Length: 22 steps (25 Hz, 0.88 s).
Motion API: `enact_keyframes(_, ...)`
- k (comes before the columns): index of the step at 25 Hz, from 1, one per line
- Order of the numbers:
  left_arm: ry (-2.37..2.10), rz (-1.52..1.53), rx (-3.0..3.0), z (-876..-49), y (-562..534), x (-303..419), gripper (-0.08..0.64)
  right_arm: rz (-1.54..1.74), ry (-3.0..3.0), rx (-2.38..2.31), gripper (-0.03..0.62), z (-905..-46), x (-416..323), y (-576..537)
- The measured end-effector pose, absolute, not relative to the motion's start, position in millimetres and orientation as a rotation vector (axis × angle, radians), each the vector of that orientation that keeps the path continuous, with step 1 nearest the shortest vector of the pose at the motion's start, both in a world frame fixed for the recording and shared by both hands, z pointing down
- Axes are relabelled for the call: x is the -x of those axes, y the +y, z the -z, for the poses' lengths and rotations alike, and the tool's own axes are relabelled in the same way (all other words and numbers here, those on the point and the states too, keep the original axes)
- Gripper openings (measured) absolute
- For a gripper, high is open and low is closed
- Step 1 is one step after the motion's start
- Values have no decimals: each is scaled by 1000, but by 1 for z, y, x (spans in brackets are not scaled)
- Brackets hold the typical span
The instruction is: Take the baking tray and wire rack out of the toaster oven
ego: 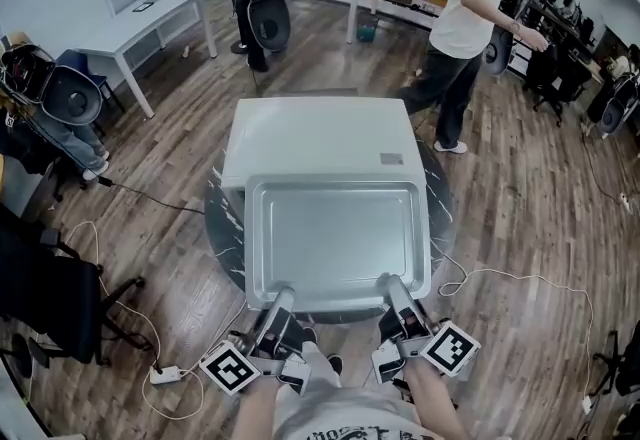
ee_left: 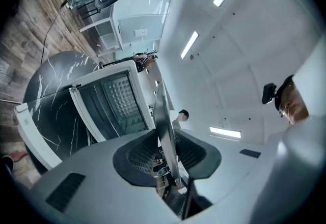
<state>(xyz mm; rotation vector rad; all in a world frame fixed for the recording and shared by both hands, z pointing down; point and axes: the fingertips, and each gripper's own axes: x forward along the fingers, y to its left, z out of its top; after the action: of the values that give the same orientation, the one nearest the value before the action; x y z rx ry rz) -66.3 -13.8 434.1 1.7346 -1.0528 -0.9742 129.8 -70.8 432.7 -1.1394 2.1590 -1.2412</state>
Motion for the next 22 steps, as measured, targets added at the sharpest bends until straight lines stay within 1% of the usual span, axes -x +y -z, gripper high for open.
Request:
enact_keyframes(10, -1022, 1005, -1695, -427, -51, 76, 95, 1263, 2130, 1174, 130, -428, -121, -105)
enact_keyframes(22, -1044, 942, -1624, -424, -89, 95, 100, 1318, 2134, 1213, 130, -429, -106, -144)
